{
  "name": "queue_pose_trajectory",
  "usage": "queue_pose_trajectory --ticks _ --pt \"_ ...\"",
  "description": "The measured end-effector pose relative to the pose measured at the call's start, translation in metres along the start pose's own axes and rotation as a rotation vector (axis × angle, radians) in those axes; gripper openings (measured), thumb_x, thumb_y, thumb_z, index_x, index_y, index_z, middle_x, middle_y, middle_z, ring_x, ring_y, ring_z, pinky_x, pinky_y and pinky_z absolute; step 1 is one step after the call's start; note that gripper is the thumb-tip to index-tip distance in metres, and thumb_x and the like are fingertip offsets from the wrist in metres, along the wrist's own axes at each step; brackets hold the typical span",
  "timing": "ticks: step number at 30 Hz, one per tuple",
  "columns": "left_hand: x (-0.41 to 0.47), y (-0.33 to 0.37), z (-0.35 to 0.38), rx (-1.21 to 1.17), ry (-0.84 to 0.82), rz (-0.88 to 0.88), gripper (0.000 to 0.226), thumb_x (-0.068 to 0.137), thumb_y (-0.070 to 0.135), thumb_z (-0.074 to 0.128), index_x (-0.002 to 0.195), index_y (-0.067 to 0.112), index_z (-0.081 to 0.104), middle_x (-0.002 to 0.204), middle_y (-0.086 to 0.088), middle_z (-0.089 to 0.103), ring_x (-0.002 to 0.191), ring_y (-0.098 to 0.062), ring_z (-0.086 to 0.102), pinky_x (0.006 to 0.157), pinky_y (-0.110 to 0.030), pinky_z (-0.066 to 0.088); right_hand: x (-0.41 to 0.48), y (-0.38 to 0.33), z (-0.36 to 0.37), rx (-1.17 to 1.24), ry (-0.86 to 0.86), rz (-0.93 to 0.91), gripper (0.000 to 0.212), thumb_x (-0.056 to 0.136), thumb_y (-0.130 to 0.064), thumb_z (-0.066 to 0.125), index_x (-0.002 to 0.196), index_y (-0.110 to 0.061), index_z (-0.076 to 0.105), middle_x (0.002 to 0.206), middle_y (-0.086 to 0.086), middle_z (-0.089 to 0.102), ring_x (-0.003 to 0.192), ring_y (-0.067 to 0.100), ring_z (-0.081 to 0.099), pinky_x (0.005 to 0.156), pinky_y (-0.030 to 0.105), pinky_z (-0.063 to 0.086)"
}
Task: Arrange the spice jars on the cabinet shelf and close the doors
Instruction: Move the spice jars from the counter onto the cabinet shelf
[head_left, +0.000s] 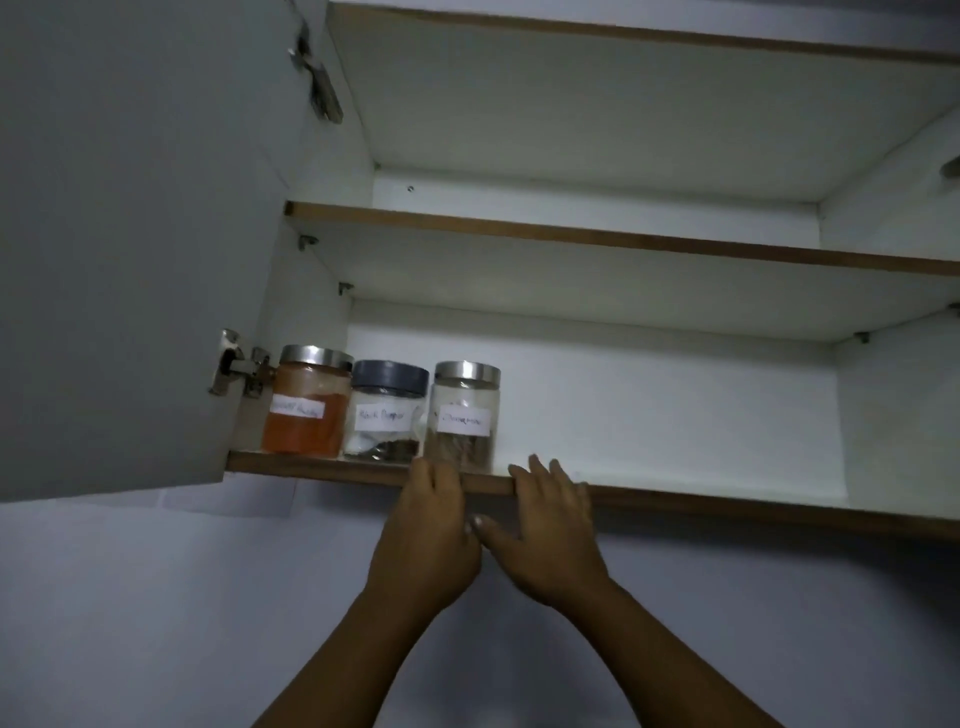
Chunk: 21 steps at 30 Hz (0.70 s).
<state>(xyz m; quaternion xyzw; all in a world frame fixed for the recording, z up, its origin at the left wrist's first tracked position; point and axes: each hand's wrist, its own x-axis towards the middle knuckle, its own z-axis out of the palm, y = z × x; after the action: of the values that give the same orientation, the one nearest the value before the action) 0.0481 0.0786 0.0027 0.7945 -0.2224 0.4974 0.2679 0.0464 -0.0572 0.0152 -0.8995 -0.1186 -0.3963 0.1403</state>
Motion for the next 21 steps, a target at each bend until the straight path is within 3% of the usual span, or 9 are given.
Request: queue_pose_trajectory --ticks 3,9,13,18,21 --pt "-0.032 0.021 0.014 -0.108 -0.062 -0.023 0.033 0.088 0.021 0.055 0.117 0.011 0.044 0.119 -0.008 0.046 0.093 -0.021 0.056 0.074 -0.031 0.049 -0.046 0.015 0.002 0.217 -0.018 0.022 0.065 0.095 -0.048 0.038 0.15 -0.024 0.012 0.159 0.0 0.002 0.146 0.015 -0.002 0.115 0.03 0.004" --pt "-0.128 0.079 0.065 -0.202 -0.36 -0.037 0.047 0.087 0.032 0.059 0.127 0.014 0.041 0.131 -0.007 0.039 0.089 -0.015 0.06 0.074 -0.018 0.044 -0.163 0.084 0.006 0.243 -0.166 0.196 0.063 0.095 -0.052 0.034 0.149 -0.031 0.012 0.159 -0.002 0.0 0.145 0.015 -0.008 0.115 0.034 0.006" --pt "-0.192 0.113 0.104 -0.239 -0.576 -0.061 0.057 0.085 0.041 0.059 0.129 0.015 0.036 0.134 -0.004 0.028 0.088 -0.011 0.055 0.078 -0.016 0.041 -0.237 0.142 0.009 0.169 -0.278 0.287 0.064 0.094 -0.052 0.037 0.148 -0.029 0.015 0.159 0.001 0.002 0.146 0.021 -0.007 0.116 0.042 0.009" --pt "-0.257 0.166 0.171 -0.278 -0.793 -0.034 0.062 0.082 0.031 0.065 0.133 0.01 0.036 0.132 -0.01 0.031 0.11 -0.02 0.05 0.096 -0.023 0.039 -0.327 0.222 0.023 0.186 -0.43 0.403 0.063 0.095 -0.052 0.035 0.149 -0.024 0.017 0.159 0.003 0.008 0.146 0.025 -0.002 0.118 0.044 0.004" --pt "-0.293 0.199 0.216 -0.328 -0.916 -0.084 0.062 0.084 0.031 0.063 0.134 0.009 0.035 0.134 -0.009 0.029 0.115 -0.019 0.047 0.1 -0.022 0.037 -0.371 0.274 0.031 0.176 -0.498 0.524 0.061 0.094 -0.053 0.035 0.147 -0.025 0.022 0.158 0.003 0.013 0.146 0.026 0.002 0.118 0.046 0.009"
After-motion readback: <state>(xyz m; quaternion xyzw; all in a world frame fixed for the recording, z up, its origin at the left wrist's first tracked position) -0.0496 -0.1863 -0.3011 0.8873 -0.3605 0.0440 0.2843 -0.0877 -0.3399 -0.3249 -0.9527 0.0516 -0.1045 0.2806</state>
